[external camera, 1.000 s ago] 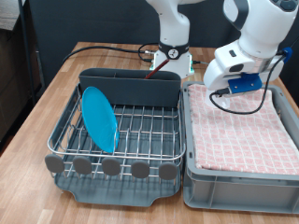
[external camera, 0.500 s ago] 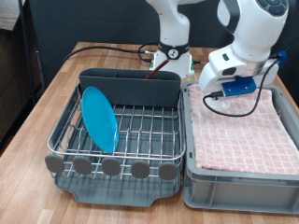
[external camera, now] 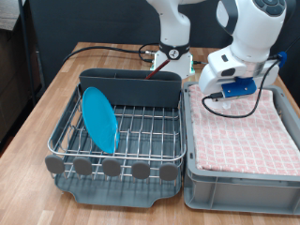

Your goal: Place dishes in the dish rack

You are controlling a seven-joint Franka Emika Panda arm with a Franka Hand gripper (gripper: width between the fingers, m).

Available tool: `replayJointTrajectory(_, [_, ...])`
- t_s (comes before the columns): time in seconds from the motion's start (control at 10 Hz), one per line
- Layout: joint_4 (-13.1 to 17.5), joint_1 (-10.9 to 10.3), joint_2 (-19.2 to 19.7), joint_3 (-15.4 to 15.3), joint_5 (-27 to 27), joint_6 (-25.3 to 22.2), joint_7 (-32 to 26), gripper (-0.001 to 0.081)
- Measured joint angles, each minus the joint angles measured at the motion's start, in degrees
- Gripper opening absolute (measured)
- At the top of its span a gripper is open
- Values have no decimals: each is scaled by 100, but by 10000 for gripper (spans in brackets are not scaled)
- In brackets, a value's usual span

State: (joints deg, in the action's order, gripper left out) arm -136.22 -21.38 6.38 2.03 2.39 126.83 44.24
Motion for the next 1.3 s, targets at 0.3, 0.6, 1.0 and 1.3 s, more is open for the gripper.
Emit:
replayJointTrajectory(0.3, [-76,0,55,26,19,185,-6,802])
replayJointTrajectory(0.6, [-100,0,87,42,44,194,0,795])
replayJointTrajectory(1.0, [-148,0,93,44,88,256,0,446])
replayJointTrajectory(1.3, [-171,0,93,49,94,363,11,107])
